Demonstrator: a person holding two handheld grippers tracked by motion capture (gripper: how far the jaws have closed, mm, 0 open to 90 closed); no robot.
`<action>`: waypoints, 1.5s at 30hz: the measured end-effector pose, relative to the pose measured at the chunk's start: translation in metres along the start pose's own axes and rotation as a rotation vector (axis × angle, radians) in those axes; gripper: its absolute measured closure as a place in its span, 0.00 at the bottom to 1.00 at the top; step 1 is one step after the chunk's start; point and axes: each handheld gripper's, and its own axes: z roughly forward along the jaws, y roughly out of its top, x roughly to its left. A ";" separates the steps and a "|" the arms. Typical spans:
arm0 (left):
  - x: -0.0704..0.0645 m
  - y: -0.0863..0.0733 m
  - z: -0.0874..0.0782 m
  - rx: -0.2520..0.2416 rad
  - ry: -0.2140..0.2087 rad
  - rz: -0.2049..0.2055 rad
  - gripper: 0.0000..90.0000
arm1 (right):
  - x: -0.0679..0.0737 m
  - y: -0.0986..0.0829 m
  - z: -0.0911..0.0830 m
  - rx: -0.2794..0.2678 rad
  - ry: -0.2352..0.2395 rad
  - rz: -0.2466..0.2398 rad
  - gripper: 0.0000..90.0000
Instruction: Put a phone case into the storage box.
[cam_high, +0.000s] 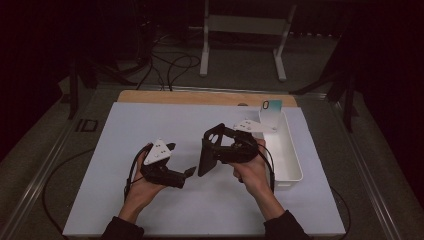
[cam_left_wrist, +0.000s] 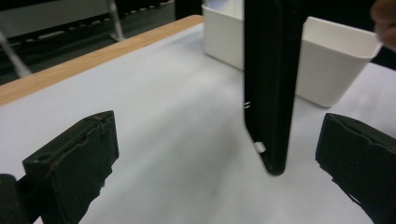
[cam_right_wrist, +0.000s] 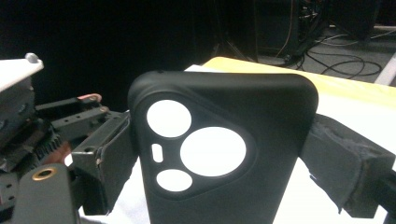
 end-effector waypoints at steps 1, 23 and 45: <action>0.001 -0.001 -0.001 0.003 0.016 0.003 0.00 | -0.001 0.000 0.000 0.002 -0.002 -0.001 0.16; 0.036 -0.055 -0.033 0.015 0.139 -0.065 0.00 | -0.009 0.005 -0.003 0.008 -0.043 -0.020 0.16; 0.044 -0.091 -0.067 -0.023 0.244 -0.111 0.00 | -0.023 0.017 -0.004 0.006 -0.080 -0.030 0.16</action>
